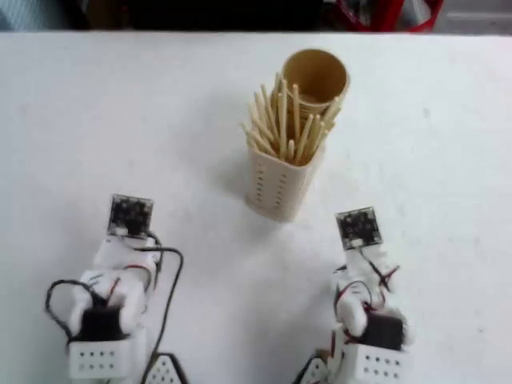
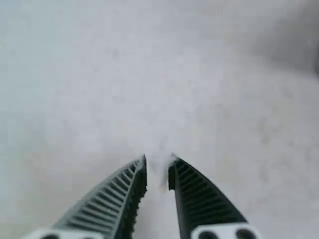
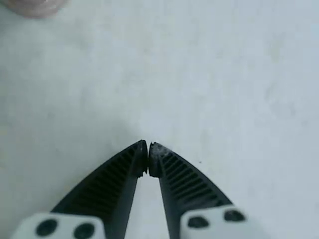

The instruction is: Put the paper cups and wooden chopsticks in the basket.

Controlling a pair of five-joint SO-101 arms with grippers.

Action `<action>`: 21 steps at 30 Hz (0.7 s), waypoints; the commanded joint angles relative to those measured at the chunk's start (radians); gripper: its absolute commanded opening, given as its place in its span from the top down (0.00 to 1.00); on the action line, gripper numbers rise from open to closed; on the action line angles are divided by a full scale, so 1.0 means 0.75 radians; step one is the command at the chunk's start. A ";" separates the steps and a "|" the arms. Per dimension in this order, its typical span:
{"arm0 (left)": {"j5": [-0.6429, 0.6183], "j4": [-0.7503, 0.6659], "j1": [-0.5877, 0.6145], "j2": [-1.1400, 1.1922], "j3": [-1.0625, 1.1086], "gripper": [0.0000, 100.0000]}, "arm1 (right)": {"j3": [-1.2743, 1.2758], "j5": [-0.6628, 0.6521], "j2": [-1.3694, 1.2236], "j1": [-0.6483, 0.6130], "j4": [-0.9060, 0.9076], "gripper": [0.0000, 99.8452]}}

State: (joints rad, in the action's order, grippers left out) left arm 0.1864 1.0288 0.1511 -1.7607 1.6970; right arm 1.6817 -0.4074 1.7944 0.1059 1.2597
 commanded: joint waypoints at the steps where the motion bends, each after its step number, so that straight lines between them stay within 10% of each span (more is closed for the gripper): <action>1: 0.010 0.160 0.007 -0.001 0.000 0.90 | 0.012 -0.014 0.007 0.005 -0.017 0.98; 21: 0.006 0.256 0.005 -0.003 0.000 0.90 | 0.012 -0.014 0.007 0.003 -0.017 0.98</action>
